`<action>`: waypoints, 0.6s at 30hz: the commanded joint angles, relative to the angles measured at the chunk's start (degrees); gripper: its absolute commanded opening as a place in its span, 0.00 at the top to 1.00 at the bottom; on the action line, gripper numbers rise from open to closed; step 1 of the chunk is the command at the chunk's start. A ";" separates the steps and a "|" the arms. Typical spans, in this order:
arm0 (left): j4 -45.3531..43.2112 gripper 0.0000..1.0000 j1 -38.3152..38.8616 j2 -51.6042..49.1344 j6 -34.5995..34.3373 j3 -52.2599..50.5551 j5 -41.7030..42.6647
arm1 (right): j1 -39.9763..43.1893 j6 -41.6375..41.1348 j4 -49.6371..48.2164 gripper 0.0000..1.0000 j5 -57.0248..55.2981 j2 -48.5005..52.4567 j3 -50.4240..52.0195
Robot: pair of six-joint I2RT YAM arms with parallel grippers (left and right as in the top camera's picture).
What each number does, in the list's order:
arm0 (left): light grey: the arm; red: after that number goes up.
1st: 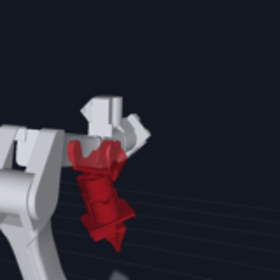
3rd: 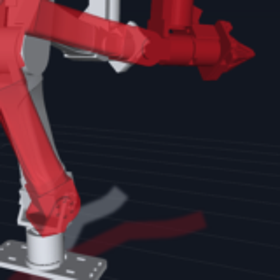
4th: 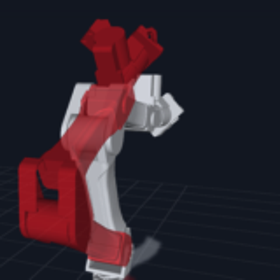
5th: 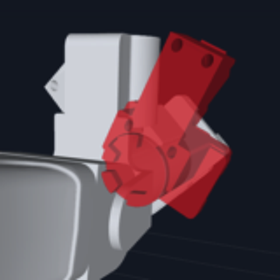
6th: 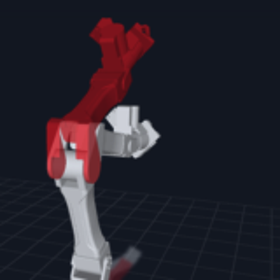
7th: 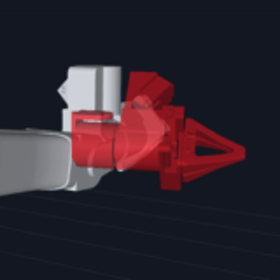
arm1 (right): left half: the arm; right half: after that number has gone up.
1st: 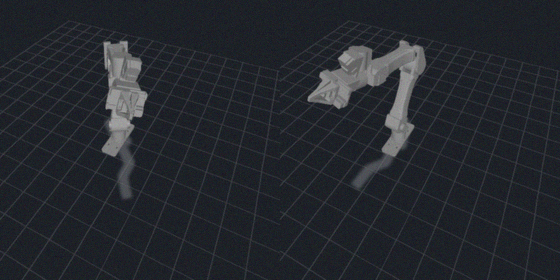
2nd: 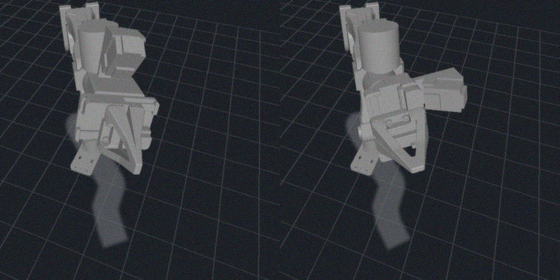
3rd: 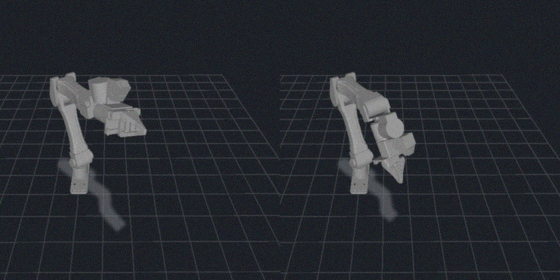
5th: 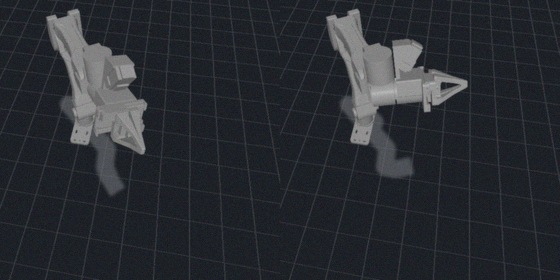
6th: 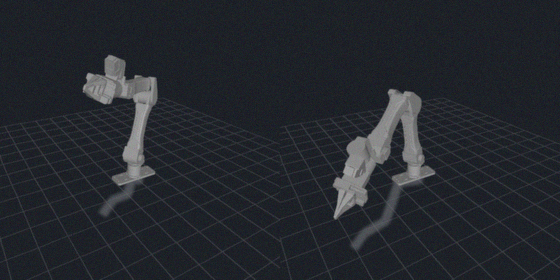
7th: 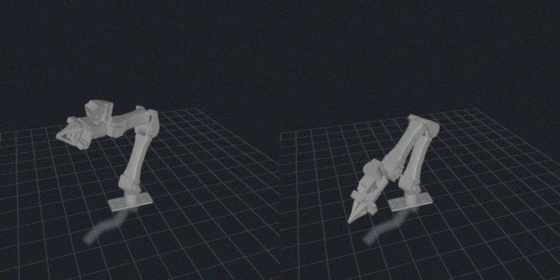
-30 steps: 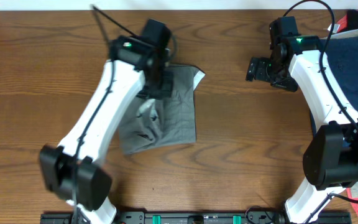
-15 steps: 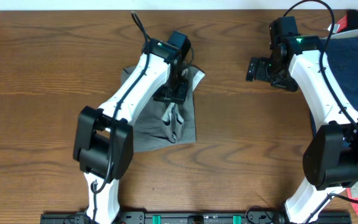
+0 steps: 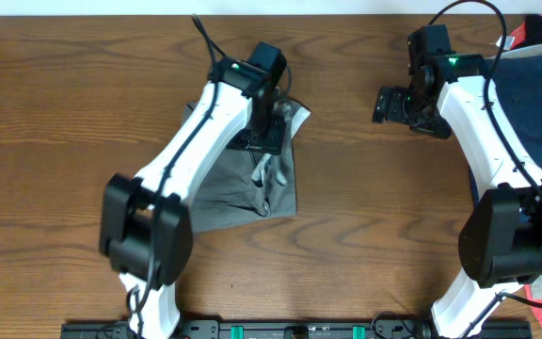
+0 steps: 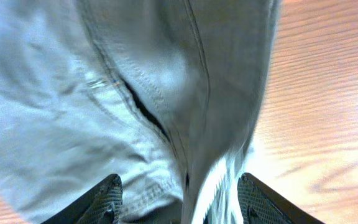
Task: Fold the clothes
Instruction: 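Press and smooth the folded shorts with the left gripper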
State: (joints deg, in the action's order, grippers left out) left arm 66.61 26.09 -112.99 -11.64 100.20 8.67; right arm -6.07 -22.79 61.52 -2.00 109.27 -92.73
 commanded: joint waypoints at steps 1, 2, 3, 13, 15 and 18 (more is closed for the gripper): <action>0.33 0.39 -0.02 6.34 0.13 0.33 -0.09 | 0.04 0.55 -0.02 0.01 -0.59 -0.20 -0.20; 0.33 0.39 -0.02 7.34 0.13 0.33 -0.11 | 0.04 0.55 -0.02 0.01 -0.57 -0.20 -0.20; 0.35 0.39 -0.02 8.20 0.13 0.33 -0.09 | 0.04 0.55 -0.02 0.01 -0.59 -0.20 -0.20; 0.70 0.49 0.04 7.32 0.13 -5.49 0.17 | 0.04 0.55 -0.02 0.01 -0.59 -0.20 -0.20; -1.01 0.56 0.04 6.71 0.13 -8.48 2.99 | 0.04 0.55 -0.02 0.01 -0.59 -0.20 -0.20; -6.19 0.66 0.07 6.23 0.17 -13.68 10.34 | 0.04 0.55 -0.02 0.01 -0.59 -0.20 -0.20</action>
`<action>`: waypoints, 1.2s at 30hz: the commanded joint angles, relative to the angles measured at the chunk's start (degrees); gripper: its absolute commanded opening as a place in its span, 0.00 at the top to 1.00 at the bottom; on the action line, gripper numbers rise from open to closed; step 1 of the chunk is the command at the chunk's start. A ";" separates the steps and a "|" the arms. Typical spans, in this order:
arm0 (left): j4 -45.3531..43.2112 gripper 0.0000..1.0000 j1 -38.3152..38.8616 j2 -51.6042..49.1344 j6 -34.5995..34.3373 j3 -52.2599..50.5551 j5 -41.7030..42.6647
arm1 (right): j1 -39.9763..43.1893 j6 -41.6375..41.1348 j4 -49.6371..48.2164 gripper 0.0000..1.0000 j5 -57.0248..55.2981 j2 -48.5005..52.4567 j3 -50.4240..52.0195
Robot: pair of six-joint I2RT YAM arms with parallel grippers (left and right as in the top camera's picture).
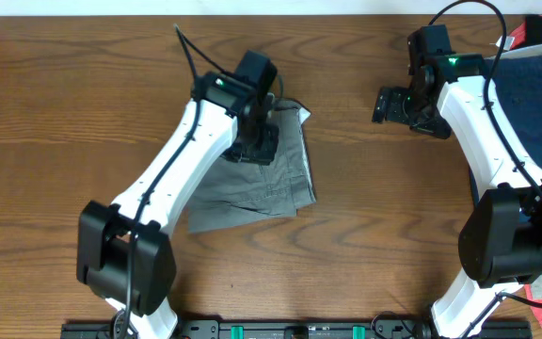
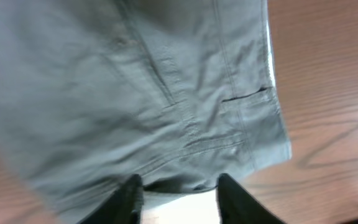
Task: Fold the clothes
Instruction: 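Press and smooth the folded shorts with the left gripper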
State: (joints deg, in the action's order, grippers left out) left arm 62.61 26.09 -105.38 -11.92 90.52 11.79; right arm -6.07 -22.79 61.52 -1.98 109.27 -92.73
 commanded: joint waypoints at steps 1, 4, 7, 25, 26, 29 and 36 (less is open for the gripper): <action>-4.50 0.67 0.11 -1.42 0.44 -5.92 9.53 | 0.04 0.55 -0.02 0.01 -0.59 -0.20 -0.20; -11.21 0.73 0.15 -1.46 0.44 -10.86 14.25 | 0.04 0.55 -0.02 0.01 -0.61 -0.20 -0.20; -16.17 0.75 0.15 -1.46 0.44 -14.40 17.44 | 0.04 0.55 -0.02 0.01 -0.59 -0.20 -0.20; -27.06 0.78 6.49 -1.75 0.15 -22.60 23.47 | 0.04 0.55 -0.02 0.01 -0.59 -0.20 -0.20; -27.15 0.79 7.19 -1.84 -0.02 -22.62 22.84 | 0.04 0.55 -0.02 0.01 -0.61 -0.20 -0.20; -27.12 0.79 8.35 -2.12 -2.16 -22.82 18.62 | 0.04 0.55 -0.02 0.01 -0.59 -0.20 -0.20; -27.19 0.80 8.76 -4.59 -3.41 -23.82 14.47 | 0.04 0.55 -0.02 0.01 -0.61 -0.20 -0.20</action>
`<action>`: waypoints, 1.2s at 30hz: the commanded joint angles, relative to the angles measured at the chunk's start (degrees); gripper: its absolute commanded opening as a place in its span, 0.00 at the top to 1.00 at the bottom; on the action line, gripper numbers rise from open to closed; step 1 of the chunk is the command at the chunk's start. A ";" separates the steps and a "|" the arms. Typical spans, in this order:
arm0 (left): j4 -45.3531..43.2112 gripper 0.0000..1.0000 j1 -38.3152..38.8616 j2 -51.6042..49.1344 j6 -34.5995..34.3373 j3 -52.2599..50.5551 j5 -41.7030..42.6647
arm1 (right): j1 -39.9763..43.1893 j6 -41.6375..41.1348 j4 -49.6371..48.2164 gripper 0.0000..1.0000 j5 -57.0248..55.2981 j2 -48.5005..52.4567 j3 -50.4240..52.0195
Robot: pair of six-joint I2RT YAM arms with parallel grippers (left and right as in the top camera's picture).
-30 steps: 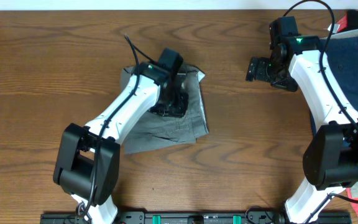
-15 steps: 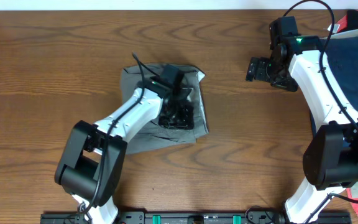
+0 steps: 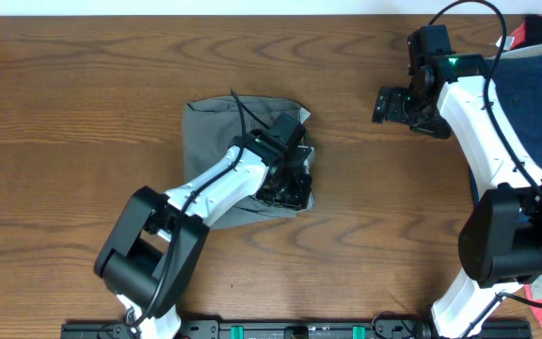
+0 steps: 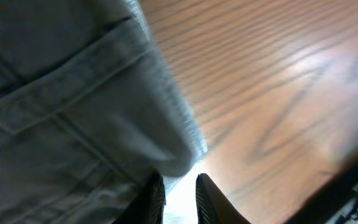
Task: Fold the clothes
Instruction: 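Press and smooth the folded shorts with the left gripper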
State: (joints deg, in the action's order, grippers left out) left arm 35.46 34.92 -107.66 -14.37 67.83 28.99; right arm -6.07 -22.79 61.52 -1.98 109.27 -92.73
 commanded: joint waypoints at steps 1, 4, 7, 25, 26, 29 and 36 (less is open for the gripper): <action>-0.02 0.80 -0.07 -2.99 -0.96 -1.14 -2.73 | 0.04 0.55 -0.02 0.01 -0.59 -0.20 -0.20; -0.07 0.80 -0.07 -4.83 -0.96 -1.18 -2.73 | 0.04 0.55 -0.02 0.01 -0.59 -0.20 -0.20; 0.07 0.80 -0.13 -4.66 -0.96 -0.87 -2.69 | 0.04 0.55 -0.02 0.01 -0.59 -0.20 -0.20; -5.68 0.80 -1.09 14.80 -0.72 2.38 -26.38 | 0.04 0.55 -0.02 0.01 -0.61 -0.20 -0.20; -7.48 0.80 -1.53 14.51 -0.72 2.36 -27.21 | 0.04 0.55 -0.02 0.01 -0.59 -0.20 -0.20; -12.81 0.80 -2.58 12.70 -0.72 2.34 -27.34 | 0.04 0.55 -0.02 0.01 -0.61 -0.20 -0.20; -22.69 0.80 -5.03 4.31 1.57 2.27 -27.02 | 0.04 0.55 -0.02 0.01 -0.59 -0.20 -0.20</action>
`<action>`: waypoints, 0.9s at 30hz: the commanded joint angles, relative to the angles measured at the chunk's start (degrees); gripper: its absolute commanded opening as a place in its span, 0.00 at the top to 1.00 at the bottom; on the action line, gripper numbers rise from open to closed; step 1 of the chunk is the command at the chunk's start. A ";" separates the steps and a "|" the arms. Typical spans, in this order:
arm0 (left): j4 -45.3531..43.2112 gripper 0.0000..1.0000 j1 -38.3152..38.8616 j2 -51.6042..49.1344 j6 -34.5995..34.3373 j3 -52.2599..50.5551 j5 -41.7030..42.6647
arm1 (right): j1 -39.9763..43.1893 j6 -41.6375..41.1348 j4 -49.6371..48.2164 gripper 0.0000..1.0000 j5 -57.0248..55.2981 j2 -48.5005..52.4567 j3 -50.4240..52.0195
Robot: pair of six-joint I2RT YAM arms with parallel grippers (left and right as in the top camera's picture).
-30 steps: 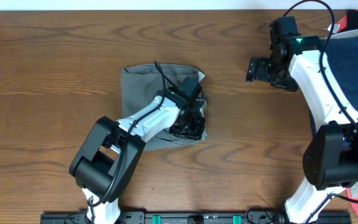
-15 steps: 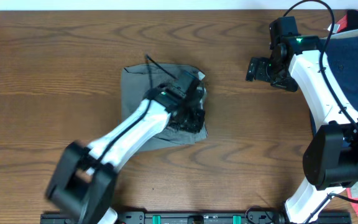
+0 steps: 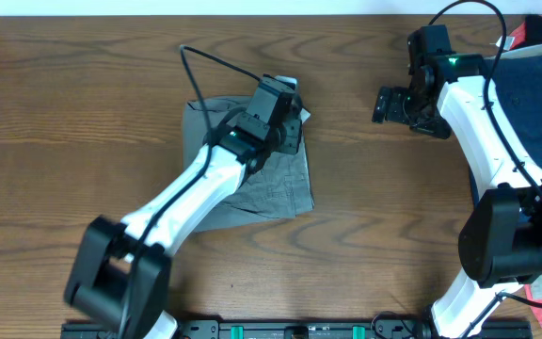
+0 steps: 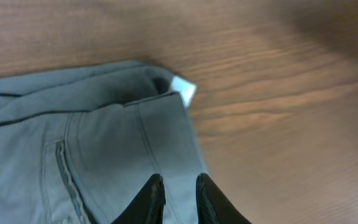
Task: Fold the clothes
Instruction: 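Press and smooth the folded shorts with the left gripper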
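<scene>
A grey garment (image 3: 262, 179) lies folded into a rough rectangle on the wooden table (image 3: 83, 113), left of centre. In the left wrist view the same grey garment (image 4: 104, 155) shows seams and a white label (image 4: 183, 91) at its corner. My left gripper (image 3: 288, 130) hovers over the garment's far right corner. Its fingers (image 4: 151, 200) stand close together with nothing between them, left gripper (image 4: 178, 196). My right gripper (image 3: 384, 104) hangs over bare wood at the far right, well away from the garment. Its fingers are too small to read.
A pile of dark blue cloth (image 3: 539, 85) lies along the right edge under the right arm, with red fabric behind it. A black rail (image 3: 299, 330) runs along the table's front edge.
My left gripper has moved from the garment's near right edge up to its far right corner. No cloth shows between its fingers now. The right arm has not moved.
My left gripper stood wide open over a bunched grey garment. Then it was narrower, over the far part of a flatter garment. Then its fingers were close together on the fold at the near right edge. Now it hovers over the far right corner.
</scene>
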State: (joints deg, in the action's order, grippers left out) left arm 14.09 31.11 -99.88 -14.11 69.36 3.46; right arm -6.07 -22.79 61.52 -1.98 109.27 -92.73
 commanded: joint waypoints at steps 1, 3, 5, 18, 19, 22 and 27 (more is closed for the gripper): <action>-1.84 0.80 -1.60 -4.57 1.27 0.74 -1.11 | 0.04 0.55 -0.02 0.01 -0.59 -0.20 -0.20; -2.29 0.80 -2.19 -6.73 -0.11 0.74 -0.92 | 0.04 0.55 -0.02 0.01 -0.59 -0.20 -0.20; -2.64 0.80 -2.56 -8.55 -0.17 0.74 -0.94 | 0.04 0.55 -0.02 0.01 -0.61 -0.20 -0.20; -12.46 0.80 -2.71 -19.28 -4.48 0.74 -0.94 | 0.02 0.55 -0.02 0.01 -0.59 -0.20 -0.20; -12.44 0.80 -2.71 -19.87 -4.46 0.74 -0.94 | 0.02 0.55 -0.02 0.01 -0.61 -0.20 -0.20; -11.91 0.79 -2.82 -20.20 -4.39 0.74 -1.18 | 0.02 0.55 -0.02 0.01 -0.59 -0.20 -0.20; -11.87 0.66 -2.82 -15.41 -2.40 0.79 -1.16 | 0.02 0.55 -0.02 0.01 -0.59 -0.20 -0.20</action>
State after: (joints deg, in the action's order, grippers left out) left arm 1.23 28.62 -116.60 -16.91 70.28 3.09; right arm -6.07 -22.79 61.52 -1.98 109.27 -92.73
